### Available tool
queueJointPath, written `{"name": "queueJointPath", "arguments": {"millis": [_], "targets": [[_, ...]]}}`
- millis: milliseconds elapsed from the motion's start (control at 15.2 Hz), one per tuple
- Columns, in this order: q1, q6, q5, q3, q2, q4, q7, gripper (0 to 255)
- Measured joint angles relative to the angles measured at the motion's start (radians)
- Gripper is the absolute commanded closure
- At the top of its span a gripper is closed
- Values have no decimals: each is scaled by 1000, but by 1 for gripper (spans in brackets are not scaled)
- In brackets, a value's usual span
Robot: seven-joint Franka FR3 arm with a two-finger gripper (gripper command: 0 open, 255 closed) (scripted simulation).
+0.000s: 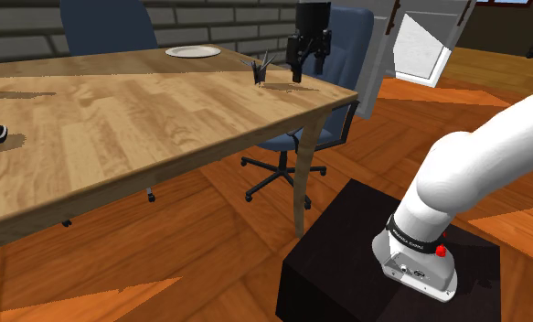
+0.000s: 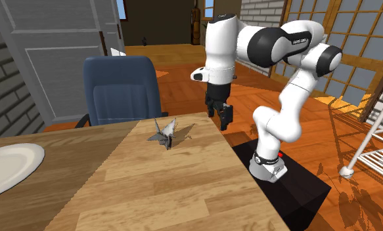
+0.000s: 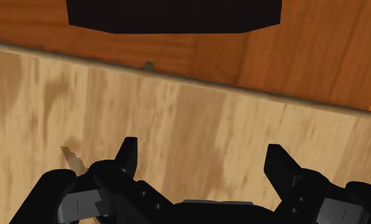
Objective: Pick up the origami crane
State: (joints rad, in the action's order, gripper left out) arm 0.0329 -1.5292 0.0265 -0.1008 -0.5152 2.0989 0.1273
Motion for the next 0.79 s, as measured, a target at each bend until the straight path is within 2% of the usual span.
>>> {"name": "queueJointPath", "arguments": {"millis": [528, 792], "targets": [[39, 32, -49, -33, 332, -344, 148, 0], [48, 87, -87, -37, 527, -582, 216, 0]]}}
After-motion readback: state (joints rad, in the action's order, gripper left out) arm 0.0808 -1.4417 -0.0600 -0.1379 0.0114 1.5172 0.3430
